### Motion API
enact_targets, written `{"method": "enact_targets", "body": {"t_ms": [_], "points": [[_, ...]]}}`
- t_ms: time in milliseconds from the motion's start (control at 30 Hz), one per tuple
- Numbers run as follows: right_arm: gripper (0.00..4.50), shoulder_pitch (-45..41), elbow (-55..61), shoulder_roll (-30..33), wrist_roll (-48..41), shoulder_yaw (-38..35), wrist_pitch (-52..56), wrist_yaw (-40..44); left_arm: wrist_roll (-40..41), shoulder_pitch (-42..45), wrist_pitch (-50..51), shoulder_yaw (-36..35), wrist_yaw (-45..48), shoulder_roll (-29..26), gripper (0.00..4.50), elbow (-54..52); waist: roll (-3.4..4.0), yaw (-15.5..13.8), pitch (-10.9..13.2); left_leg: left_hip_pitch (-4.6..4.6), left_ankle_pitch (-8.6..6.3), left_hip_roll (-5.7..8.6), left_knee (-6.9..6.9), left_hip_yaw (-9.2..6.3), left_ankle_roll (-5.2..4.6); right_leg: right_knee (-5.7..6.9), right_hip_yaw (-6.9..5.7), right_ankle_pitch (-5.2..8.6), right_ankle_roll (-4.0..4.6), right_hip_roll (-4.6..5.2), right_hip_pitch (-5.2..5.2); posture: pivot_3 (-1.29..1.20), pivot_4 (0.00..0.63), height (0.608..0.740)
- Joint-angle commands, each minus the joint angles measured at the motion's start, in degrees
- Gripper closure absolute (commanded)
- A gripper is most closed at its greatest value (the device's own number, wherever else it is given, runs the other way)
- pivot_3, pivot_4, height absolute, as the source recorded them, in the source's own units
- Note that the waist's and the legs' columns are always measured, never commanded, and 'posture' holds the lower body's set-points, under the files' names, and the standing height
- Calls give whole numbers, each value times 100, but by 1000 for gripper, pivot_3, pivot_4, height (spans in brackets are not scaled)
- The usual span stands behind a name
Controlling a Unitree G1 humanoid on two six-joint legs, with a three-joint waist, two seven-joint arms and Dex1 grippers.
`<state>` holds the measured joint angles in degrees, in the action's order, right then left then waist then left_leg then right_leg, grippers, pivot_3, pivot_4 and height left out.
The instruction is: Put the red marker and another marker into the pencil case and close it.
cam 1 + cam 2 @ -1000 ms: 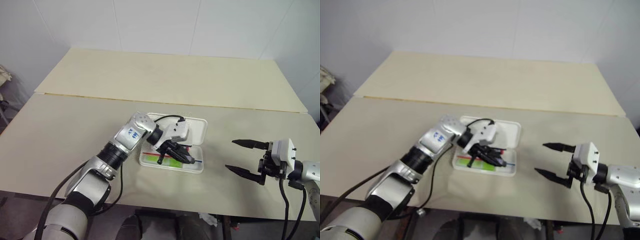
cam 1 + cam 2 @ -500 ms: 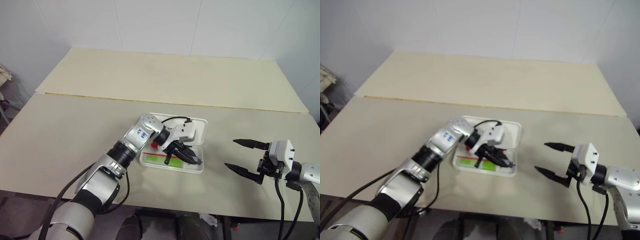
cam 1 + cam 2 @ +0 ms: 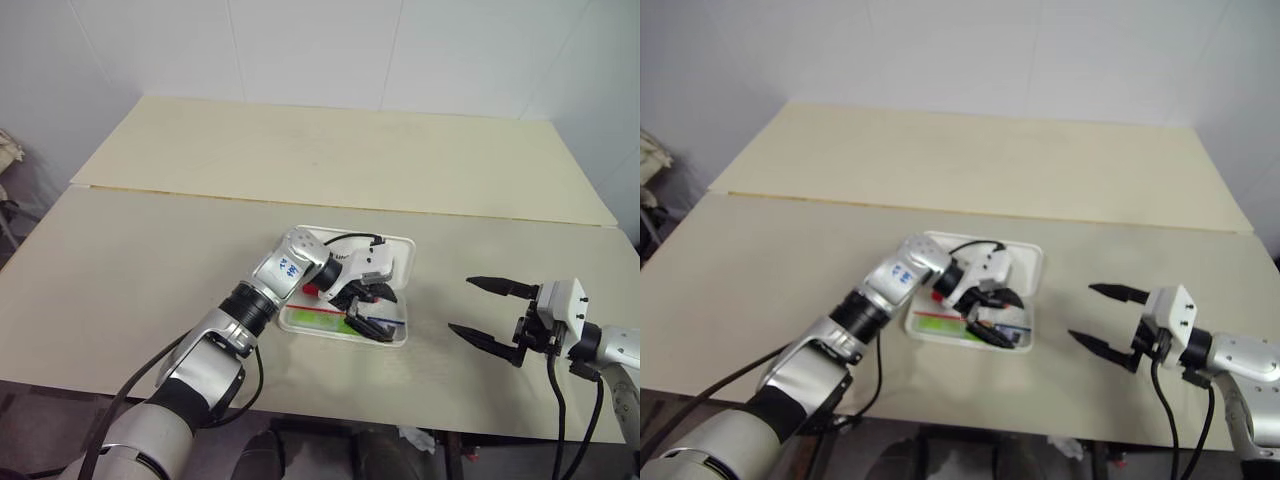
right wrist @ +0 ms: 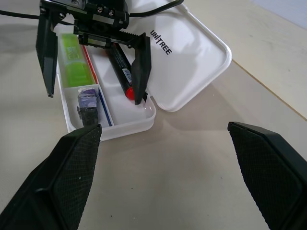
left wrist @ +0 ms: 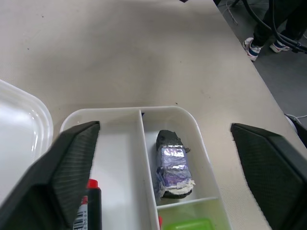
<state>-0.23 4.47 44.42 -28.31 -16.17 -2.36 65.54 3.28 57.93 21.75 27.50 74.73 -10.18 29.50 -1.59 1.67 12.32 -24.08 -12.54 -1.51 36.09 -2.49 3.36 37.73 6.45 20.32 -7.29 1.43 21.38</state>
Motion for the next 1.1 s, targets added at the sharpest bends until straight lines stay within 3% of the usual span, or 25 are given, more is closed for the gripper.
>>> {"method": "enact_targets", "body": {"t_ms": [33, 233, 333, 600, 700, 1067, 1100], "points": [[0, -83, 116, -32, -49, -33, -60, 4, 46, 74, -41, -179, -79, -23, 9, -473, 0, -4, 0, 0, 0, 0, 0, 0, 0, 0, 0, 0, 0, 0, 0, 0, 150, 740], [0, -153, 62, -30, -83, -18, -48, 101, 258, -106, -160, -779, -417, -445, 9, -1376, 1, 11, 0, 1, 0, -2, -2, -1, 1, 1, 0, 0, 0, 0, 0, 0, 150, 740], [0, -274, -45, -8, -98, -14, -48, 186, 711, -284, -165, -1459, -525, -748, 9, -1975, 1, 14, 0, 2, 1, -4, -2, 0, 2, 4, -1, 0, 0, 0, 0, 0, 150, 740], [0, -776, -431, -58, 4, 179, -93, 353, 1490, -620, 560, -2731, -1157, -1459, 9, -2661, 2, -2, -1, 5, 2, -6, 8, -6, 2, 11, -6, -1, -1, 2, -4, 0, 150, 740], [0, -884, -538, -88, 30, 260, -133, 396, 1554, -845, 642, -2955, -1154, -1908, 590, -2599, 2, 1, -1, 8, 3, -6, 5, -6, 3, 12, -7, -1, -1, 2, -4, 0, 150, 740], [0, -1162, -776, -234, 55, 423, -200, 565, 1689, -1177, 175, -3333, -724, -2827, 4334, -1473, 2, -4, -1, 6, 3, -7, 4, -5, 3, 11, -10, -1, 0, 3, -1, 0, 150, 740], [0, -1175, -782, -241, 59, 432, -203, 567, 1608, -1119, 16, -3327, -690, -2892, 4457, -1165, 2, -2, -1, 5, 3, -6, 5, -5, 3, 11, -10, -1, 0, 4, -1, 0, 150, 740]]}}
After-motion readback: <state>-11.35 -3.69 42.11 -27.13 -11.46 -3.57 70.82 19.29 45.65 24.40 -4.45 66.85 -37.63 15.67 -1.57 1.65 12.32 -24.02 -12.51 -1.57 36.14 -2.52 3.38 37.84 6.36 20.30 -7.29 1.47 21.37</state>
